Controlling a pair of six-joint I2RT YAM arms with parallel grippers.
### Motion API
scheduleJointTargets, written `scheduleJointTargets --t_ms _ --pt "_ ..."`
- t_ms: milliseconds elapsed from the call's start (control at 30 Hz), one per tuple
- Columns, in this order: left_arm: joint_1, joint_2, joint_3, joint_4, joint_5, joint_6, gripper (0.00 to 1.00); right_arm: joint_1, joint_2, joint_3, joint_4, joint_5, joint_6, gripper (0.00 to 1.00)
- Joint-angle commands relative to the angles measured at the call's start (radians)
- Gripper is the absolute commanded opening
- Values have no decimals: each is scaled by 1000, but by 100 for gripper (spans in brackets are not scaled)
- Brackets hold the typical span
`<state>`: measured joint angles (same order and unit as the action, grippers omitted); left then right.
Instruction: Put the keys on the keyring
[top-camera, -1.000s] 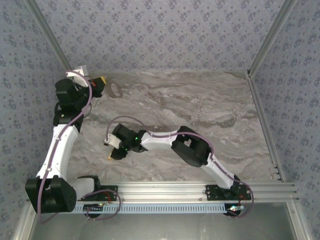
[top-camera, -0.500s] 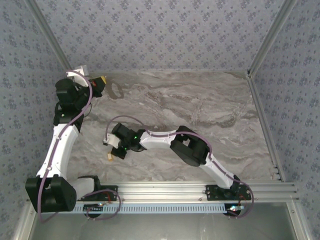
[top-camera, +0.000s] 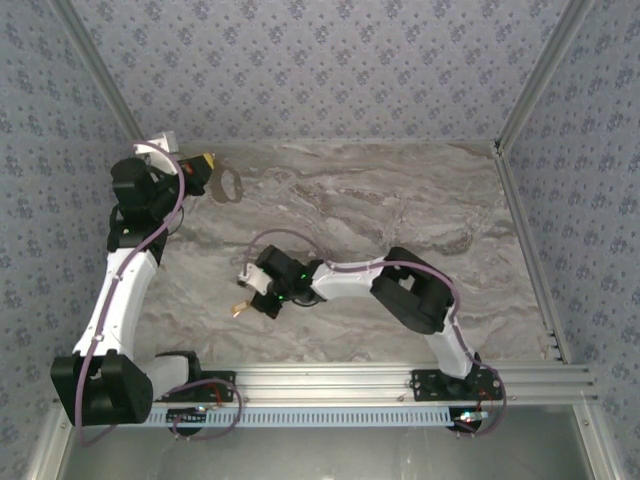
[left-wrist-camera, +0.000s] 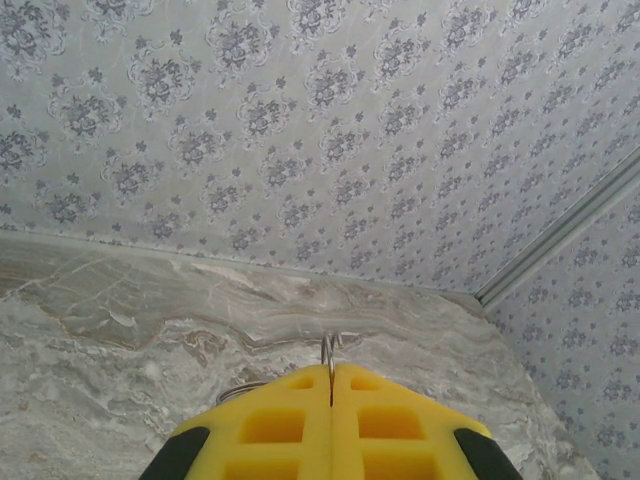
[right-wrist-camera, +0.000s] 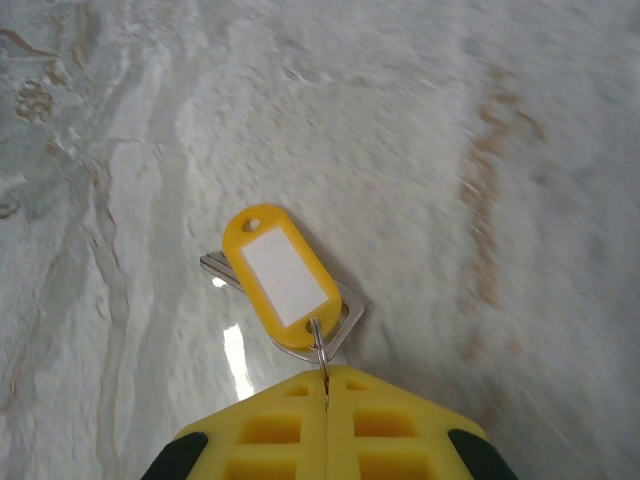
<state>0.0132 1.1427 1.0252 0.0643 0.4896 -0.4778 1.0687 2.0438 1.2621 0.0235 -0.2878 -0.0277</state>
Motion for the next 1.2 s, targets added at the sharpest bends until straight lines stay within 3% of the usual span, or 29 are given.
scheduleJointTargets --t_ms 0,267,533,933,1167 --pt "3 -38 -14 66 39 -36 0 -17 -102 -109 40 52 65 0" --pt "-96 -46 -22 42 27 -38 0 -68 -308 -419 80 153 168 0" --pt "-323 -83 -87 -10 -53 52 0 -161 -567 -717 108 202 290 0" --pt "-600 -154 -202 -14 -191 108 0 -370 -911 -969 93 97 375 0" --pt "-640 -169 -244 -12 -217 143 0 -478 -1053 -996 81 1 407 0"
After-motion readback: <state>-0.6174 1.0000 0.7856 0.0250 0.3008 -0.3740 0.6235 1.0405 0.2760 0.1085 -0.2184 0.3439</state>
